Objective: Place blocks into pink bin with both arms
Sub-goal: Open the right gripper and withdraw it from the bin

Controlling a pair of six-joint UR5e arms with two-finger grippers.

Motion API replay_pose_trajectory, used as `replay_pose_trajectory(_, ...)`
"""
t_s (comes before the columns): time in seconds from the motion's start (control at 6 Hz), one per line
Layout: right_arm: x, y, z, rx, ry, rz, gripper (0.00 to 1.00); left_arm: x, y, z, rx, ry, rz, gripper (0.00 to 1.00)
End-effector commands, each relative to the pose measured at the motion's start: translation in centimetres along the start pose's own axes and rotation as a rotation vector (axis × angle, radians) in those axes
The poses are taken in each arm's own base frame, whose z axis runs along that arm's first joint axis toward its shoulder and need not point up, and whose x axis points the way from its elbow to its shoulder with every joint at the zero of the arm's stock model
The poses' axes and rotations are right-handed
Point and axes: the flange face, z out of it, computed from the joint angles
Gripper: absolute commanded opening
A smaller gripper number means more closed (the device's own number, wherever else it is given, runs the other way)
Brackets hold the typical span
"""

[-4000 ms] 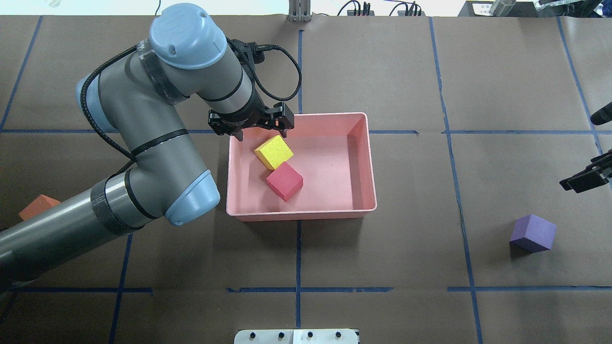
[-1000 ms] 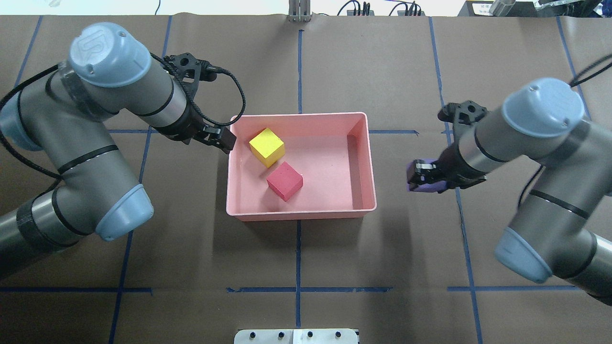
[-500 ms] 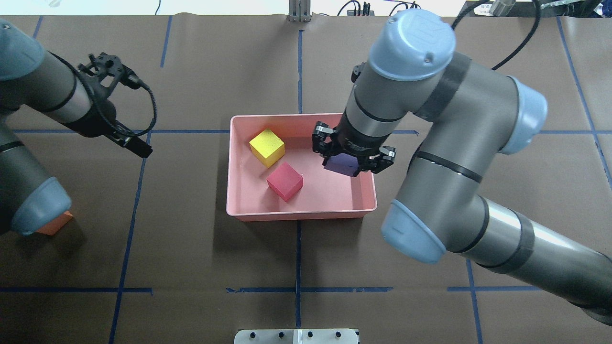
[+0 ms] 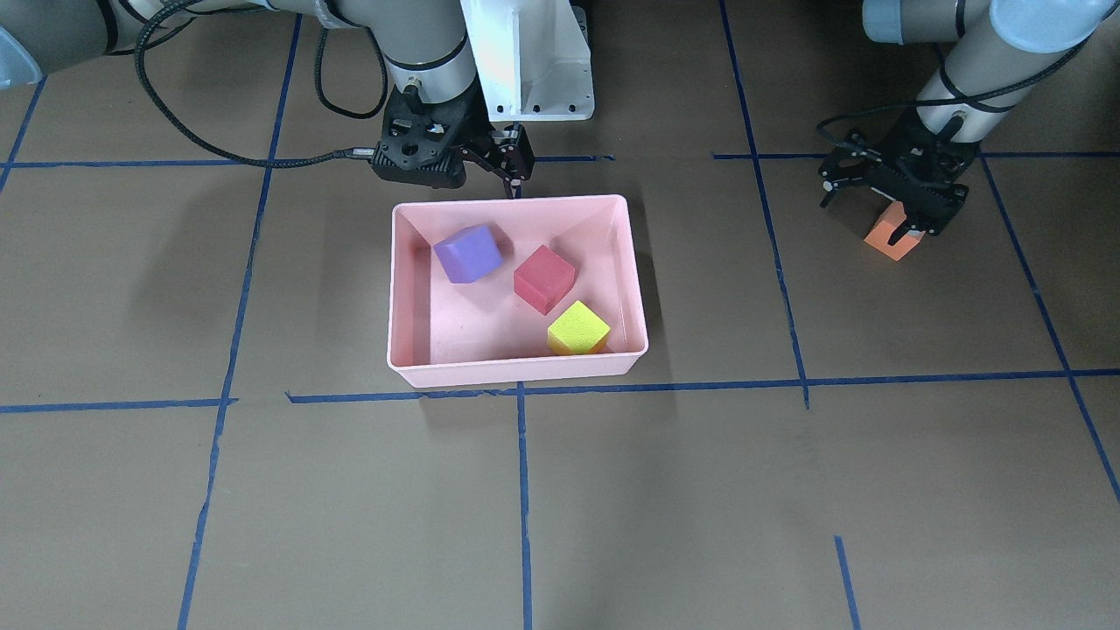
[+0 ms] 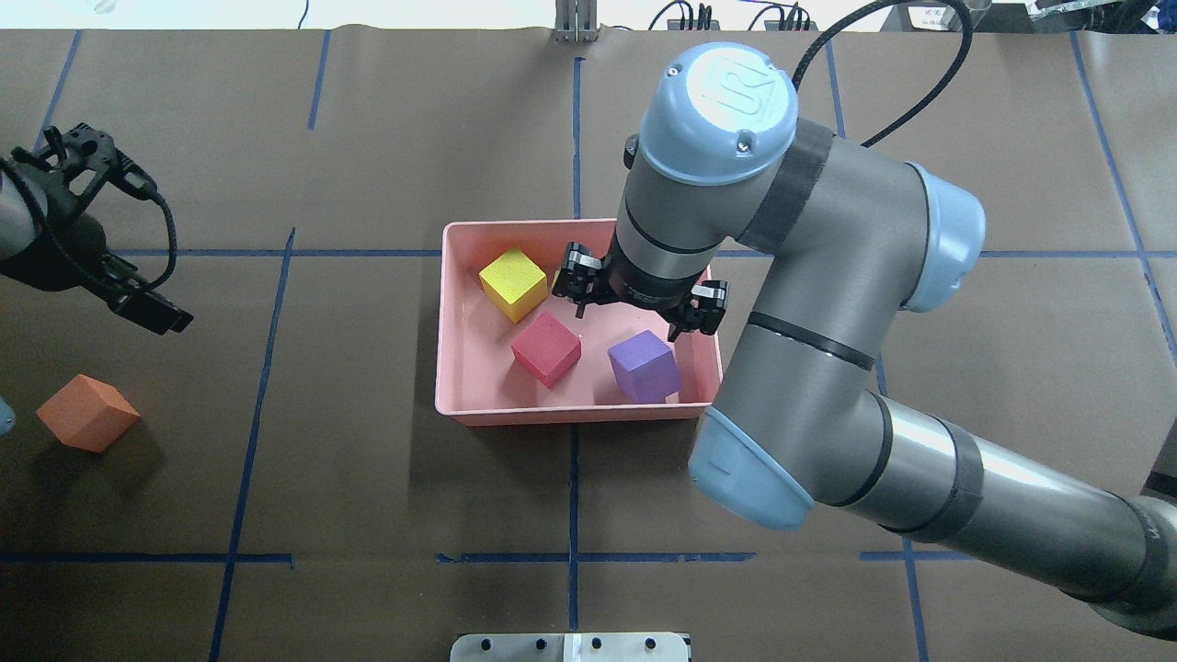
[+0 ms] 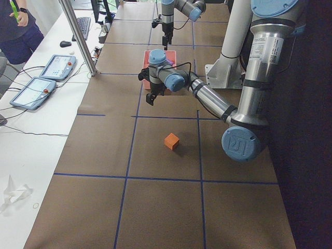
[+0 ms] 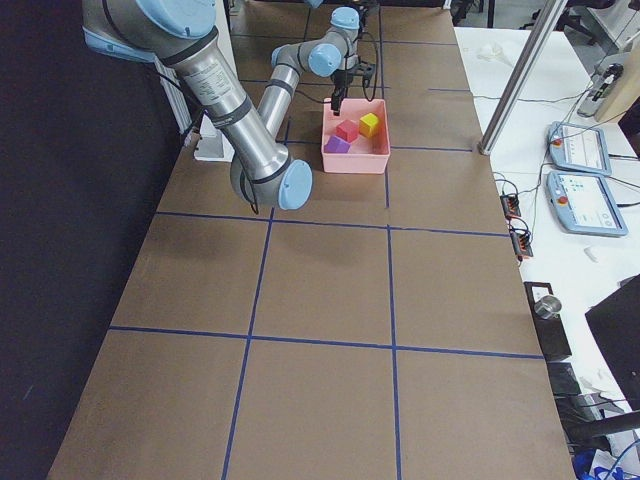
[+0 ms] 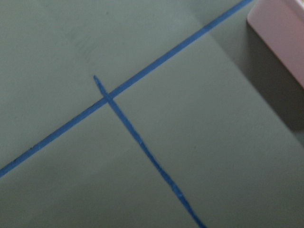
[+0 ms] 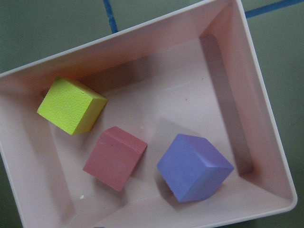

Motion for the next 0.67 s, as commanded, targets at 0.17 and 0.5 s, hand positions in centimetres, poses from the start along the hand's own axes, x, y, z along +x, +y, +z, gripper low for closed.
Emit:
replay_pose_trajectory(0.17, 10.6, -4.3, -2.6, 0.004, 0.021, -0.264, 1.00, -4.5, 7.6, 1.7, -0.060, -0.025, 0.122, 1.00)
replay_pose_trajectory(0.5, 20.8, -10.1, -6.3, -0.024, 0.007, -0.368, 1.00, -6.0, 10.1, 2.0, -0.091, -0.030, 0.125, 1.00)
